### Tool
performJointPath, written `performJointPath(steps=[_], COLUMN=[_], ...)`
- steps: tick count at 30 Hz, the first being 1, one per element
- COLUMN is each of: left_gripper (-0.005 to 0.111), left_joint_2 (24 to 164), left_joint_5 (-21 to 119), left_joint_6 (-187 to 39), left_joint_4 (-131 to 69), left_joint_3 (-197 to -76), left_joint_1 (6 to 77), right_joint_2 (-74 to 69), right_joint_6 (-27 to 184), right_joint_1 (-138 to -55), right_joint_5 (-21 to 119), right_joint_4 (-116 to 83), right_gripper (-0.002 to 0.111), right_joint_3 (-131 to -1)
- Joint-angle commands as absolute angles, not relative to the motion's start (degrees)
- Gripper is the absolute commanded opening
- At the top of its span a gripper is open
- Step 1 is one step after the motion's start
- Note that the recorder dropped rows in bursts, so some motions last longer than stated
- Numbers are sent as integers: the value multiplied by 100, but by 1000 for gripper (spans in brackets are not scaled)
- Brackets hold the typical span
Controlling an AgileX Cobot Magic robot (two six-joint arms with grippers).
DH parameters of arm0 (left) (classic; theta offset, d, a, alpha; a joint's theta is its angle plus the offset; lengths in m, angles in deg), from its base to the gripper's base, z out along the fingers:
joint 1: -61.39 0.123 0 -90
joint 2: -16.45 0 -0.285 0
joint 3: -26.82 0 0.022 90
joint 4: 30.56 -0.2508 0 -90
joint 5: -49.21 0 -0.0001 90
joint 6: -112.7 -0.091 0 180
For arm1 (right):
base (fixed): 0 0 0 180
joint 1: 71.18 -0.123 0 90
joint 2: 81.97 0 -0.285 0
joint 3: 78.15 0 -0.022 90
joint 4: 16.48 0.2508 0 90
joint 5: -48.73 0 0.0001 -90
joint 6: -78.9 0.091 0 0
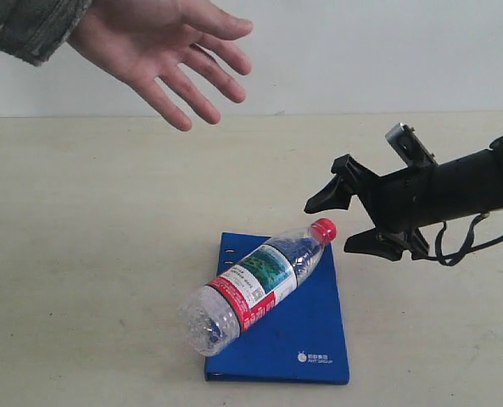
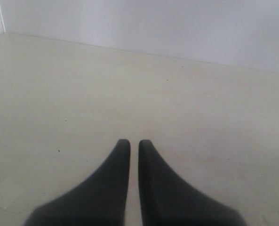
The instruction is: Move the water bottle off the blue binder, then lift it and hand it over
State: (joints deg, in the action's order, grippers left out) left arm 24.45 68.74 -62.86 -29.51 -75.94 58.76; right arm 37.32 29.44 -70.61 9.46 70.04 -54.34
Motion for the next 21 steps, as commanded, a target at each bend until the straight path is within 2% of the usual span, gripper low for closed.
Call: performJointPath(steps=[1,16,17,20,21], left_gripper=[6,6,6,6,6], left_joint_2=[2423,2423,2423,2423,2423], left_joint_5=[6845,6845,6845,6845,6845], left_joint_6=[-6303,-6303,-6303,-6303,-6303], left_joint_4=[-2959,-2959,-2959,-2959,-2959], left_joint_3=[-7597,-7597,-7597,-7597,-7597], left_joint_1=[5897,5897,5897,5897,5897], right_joint_2=[3952,4433,4433,4433,4433], right_joint_6=[2850,2628,2627,2627,2627], right_joint_1=[-7073,-7123,-7123,-7123,-7123], right_joint_5=[949,466,439,283,244], right_joint_4=[7080,6955,6930,6802,6802], right_gripper=[74,73,71,46,41], right_joint_3=[-5769,-5970,-5970,-5970,-5970])
